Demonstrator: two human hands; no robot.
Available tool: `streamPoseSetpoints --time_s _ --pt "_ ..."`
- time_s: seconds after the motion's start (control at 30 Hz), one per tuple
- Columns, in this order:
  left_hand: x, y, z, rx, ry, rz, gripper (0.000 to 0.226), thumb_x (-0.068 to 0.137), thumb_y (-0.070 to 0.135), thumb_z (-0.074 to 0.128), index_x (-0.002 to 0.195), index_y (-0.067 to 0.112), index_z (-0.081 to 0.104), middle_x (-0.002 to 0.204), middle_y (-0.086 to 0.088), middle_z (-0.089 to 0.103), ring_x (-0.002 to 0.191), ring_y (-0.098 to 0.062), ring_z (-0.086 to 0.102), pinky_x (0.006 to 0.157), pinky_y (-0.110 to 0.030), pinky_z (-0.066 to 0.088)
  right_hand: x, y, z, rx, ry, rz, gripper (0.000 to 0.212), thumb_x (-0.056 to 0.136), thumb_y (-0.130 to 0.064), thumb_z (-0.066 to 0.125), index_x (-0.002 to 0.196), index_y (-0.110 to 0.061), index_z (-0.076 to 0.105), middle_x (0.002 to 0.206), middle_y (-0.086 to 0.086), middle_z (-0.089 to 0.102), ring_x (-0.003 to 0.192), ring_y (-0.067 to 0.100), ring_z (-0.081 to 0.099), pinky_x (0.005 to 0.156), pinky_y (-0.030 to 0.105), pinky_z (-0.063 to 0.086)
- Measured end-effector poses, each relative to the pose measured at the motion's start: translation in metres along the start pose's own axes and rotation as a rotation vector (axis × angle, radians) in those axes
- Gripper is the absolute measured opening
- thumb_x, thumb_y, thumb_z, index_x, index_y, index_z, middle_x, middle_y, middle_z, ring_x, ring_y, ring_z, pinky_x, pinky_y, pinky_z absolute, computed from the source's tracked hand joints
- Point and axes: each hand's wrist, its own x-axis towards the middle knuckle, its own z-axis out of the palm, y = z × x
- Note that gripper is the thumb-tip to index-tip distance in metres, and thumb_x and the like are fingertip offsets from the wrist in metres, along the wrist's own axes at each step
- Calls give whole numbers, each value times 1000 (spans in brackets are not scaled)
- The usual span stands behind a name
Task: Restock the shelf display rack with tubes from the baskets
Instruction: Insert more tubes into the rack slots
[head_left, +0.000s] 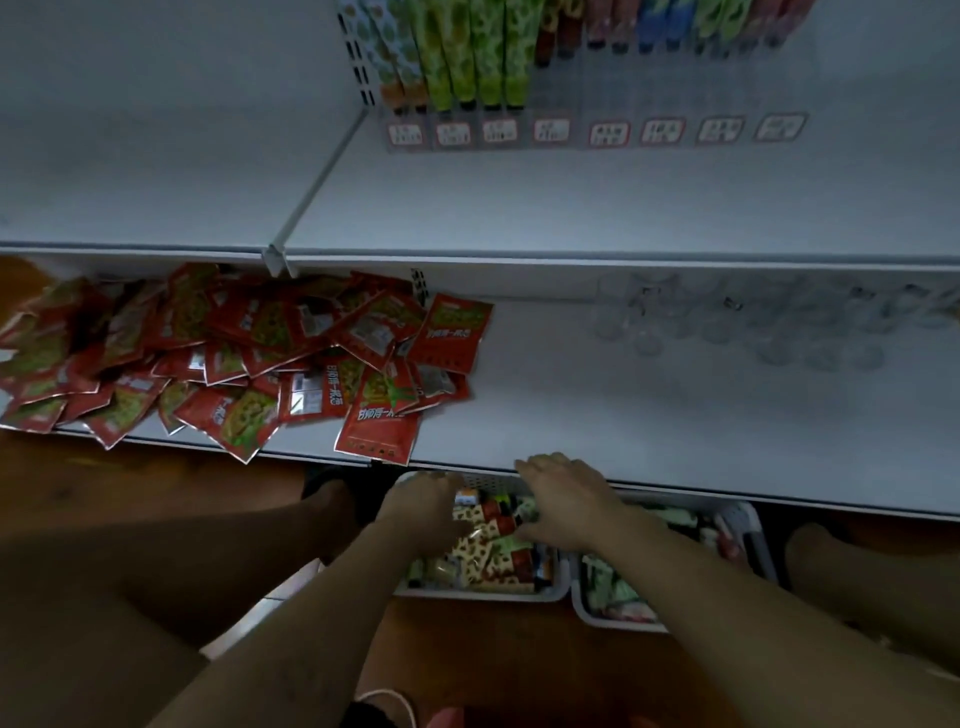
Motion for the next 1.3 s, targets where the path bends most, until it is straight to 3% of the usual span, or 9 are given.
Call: streamPoseSetpoints --time_s 0.2,0.4,0.63,0.77,0.9,0.97,1.03,1.13,1.3 --pt "18 -15 54 -1 -159 -106 48 84 36 60 127 19 48 129 -5 56 117 -26 54 90 -39 48 19 -4 53 -33 -115 0 49 86 -32 62 129 -14 49 131 11 50 120 28 45 103 42 36" --pt "50 -13 69 23 -78 -84 60 85 23 57 140 13 33 143 -8 38 133 -29 35 104 -42 37 42 -3 85 -275 -255 -21 31 88 -16 58 118 -9 61 130 14 53 124 30 41 113 47 18" --pt "70 -19 96 -77 -146 -90 84 84 16 53 152 25 4 158 -5 11 144 -30 12 114 -48 23 71 5 122 -646 -465 -58 52 94 -32 54 138 -7 44 149 17 33 139 33 22 116 52 4" --pt "73 -17 95 59 -70 -117 72 84 19 50 148 25 17 148 -15 21 135 -37 22 107 -49 25 80 8 129 -803 -405 -136 53 97 -34 48 140 -6 39 144 15 37 132 31 29 112 40 16" --pt "76 -20 102 -90 -40 -159 60 80 12 54 135 19 31 142 -13 32 131 -34 30 103 -46 32 92 9 121 -887 -391 -134 58 94 -41 50 141 -9 39 144 15 32 130 31 28 111 37 16" --pt "79 -25 107 -97 -23 -170 60 79 12 56 134 16 32 139 -10 39 129 -31 34 103 -44 34 97 9 124 -910 -440 -8 53 90 -56 47 134 -26 51 140 -1 43 125 23 31 108 31 18" --pt "85 -30 107 19 -13 -165 54 84 18 53 135 15 36 137 -10 40 129 -31 34 108 -44 29 89 12 113 -714 -430 236 46 70 -80 46 102 -52 66 114 -32 54 110 5 30 98 16 18" --pt "87 -37 107 163 -64 -116 47 89 27 48 135 19 41 135 -11 40 129 -32 32 110 -46 22 99 15 119 -701 -419 -85 41 80 -50 66 115 -28 65 130 -2 52 120 20 36 107 30 23" --pt "73 -34 95 120 -66 -61 33 89 33 53 122 28 53 120 -6 61 115 -27 55 106 -41 26 79 22 77 -146 -273 -72 35 78 -34 74 106 -17 64 104 5 61 101 24 55 95 35 37"
